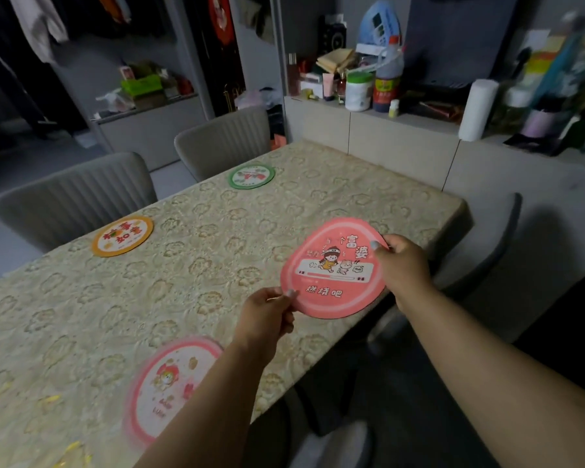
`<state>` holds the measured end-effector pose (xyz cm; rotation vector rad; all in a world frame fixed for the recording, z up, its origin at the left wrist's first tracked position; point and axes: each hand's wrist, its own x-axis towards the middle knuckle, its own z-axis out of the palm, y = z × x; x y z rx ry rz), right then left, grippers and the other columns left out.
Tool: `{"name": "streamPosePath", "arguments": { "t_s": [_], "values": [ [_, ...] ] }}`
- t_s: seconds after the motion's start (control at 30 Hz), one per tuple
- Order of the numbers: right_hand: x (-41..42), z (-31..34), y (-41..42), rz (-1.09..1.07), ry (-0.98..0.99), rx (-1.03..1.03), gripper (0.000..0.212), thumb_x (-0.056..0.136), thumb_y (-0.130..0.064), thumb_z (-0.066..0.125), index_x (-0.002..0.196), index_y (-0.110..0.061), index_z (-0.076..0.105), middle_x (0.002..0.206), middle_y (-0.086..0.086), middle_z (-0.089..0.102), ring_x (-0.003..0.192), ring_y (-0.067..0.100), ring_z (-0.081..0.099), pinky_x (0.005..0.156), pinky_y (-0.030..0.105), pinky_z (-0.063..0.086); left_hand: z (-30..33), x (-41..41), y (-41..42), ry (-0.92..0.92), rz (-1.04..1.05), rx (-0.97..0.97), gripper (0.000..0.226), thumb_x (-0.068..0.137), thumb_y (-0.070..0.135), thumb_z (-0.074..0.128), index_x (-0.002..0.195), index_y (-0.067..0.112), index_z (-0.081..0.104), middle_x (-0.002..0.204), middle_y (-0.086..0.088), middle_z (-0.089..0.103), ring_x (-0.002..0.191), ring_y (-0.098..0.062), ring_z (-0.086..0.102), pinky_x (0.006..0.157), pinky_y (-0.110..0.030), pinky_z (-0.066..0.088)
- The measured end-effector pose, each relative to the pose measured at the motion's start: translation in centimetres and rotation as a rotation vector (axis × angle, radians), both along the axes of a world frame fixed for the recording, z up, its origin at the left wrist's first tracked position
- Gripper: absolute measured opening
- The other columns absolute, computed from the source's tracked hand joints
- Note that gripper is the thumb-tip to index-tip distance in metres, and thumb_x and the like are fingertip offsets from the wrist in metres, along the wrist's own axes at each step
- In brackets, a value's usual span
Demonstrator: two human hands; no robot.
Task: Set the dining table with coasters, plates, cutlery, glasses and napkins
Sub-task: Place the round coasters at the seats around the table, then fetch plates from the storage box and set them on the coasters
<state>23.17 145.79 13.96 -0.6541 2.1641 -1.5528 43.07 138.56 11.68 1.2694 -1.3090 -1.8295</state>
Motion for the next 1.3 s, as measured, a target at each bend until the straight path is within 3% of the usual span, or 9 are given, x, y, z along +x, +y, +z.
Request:
{"name": "streamPosePath", "arguments": {
  "t_s": [0.2,0.3,0.57,0.7,0.77,0.83,1.0,1.1,1.3],
  "values": [
    [-13.3,-2.1,-4.1,0.156,0.031,0.246,0.019,0.09,-0.013,0.057,0.105,-0.009,0.066,0.102,0.012,0.069,0.094,0.032,0.065,0.088,0.045,0.053,-1.1,-11.3,-1.2,-0.064,0.088,0.007,0.014,0.094,0.008,0.058,0.084,0.001,0.054,0.06,-0.011,0.056,0.047,-0.014,0.054,0.047,-0.025,0.051],
    [-17.4,-3.6,-5.8,0.197,0.072,0.334,0.029,0.088,-0.008,0.061,0.117,-0.008,0.06,0.114,0.011,0.064,0.104,0.029,0.061,0.091,0.036,0.05,-2.5,-15.2,-2.0,-0.088,0.147,0.068,0.013,0.095,0.006,0.057,0.084,-0.001,0.053,0.068,-0.016,0.059,0.055,-0.02,0.06,0.051,-0.027,0.055],
    [-21.5,-7.1,-9.2,0.284,0.16,0.523,0.014,0.085,-0.012,0.058,0.096,-0.02,0.054,0.105,0.003,0.062,0.098,0.026,0.059,0.079,0.03,0.048,-5.8,-20.4,-3.1,-0.229,0.225,0.19,0.012,0.092,0.0,0.058,0.081,-0.005,0.053,0.072,-0.019,0.061,0.058,-0.025,0.063,0.066,-0.043,0.06],
    [-21.5,-7.8,-9.4,0.405,0.234,0.763,0.014,0.085,-0.016,0.054,0.096,-0.011,0.062,0.102,0.01,0.065,0.096,0.028,0.062,0.072,0.025,0.042,-6.3,-20.1,-3.0,-0.484,0.16,0.166,0.035,0.094,0.013,0.055,0.118,-0.012,0.05,0.102,-0.027,0.063,0.061,-0.023,0.064,0.051,-0.037,0.059],
    [-21.4,-7.6,-9.4,0.427,0.238,0.778,0.013,0.085,-0.017,0.054,0.089,-0.011,0.064,0.099,0.011,0.068,0.09,0.027,0.064,0.069,0.024,0.041,-6.0,-19.4,-3.0,-0.544,0.159,0.113,0.02,0.096,0.014,0.053,0.101,-0.005,0.057,0.094,-0.021,0.062,0.062,-0.021,0.063,0.051,-0.034,0.056],
    [-20.9,-7.1,-9.4,0.431,0.25,0.765,0.02,0.085,-0.02,0.054,0.095,-0.01,0.067,0.099,0.01,0.068,0.09,0.026,0.064,0.069,0.024,0.042,-5.8,-18.5,-3.0,-0.53,0.17,0.098,0.015,0.096,0.014,0.052,0.09,0.002,0.056,0.082,-0.014,0.059,0.063,-0.021,0.063,0.055,-0.033,0.055],
    [-15.6,-3.4,-9.1,0.495,0.289,0.611,0.023,0.091,-0.023,0.053,0.107,-0.011,0.064,0.105,0.009,0.067,0.092,0.028,0.062,0.069,0.026,0.044,-3.5,-15.1,-2.3,-0.412,0.201,0.082,0.013,0.097,0.015,0.052,0.099,0.004,0.056,0.084,-0.011,0.058,0.066,-0.019,0.061,0.055,-0.031,0.054],
    [-9.7,-0.9,-8.6,0.587,0.247,0.475,0.013,0.091,-0.02,0.052,0.098,-0.017,0.062,0.089,0.002,0.066,0.075,0.018,0.061,0.059,0.023,0.043,-1.4,-11.4,-1.4,-0.345,0.264,0.064,0.017,0.096,0.015,0.053,0.107,0.002,0.055,0.089,-0.012,0.059,0.067,-0.019,0.062,0.056,-0.03,0.055],
    [4.8,1.2,-5.8,0.774,0.28,0.364,0.008,0.088,-0.022,0.053,0.086,-0.021,0.06,0.082,-0.001,0.063,0.075,0.02,0.059,0.061,0.026,0.043,1.5,1.0,2.8,-0.295,0.395,0.015,0.009,0.096,0.013,0.054,0.099,0.006,0.056,0.085,-0.01,0.06,0.066,-0.02,0.062,0.054,-0.029,0.052]
  ]
}}
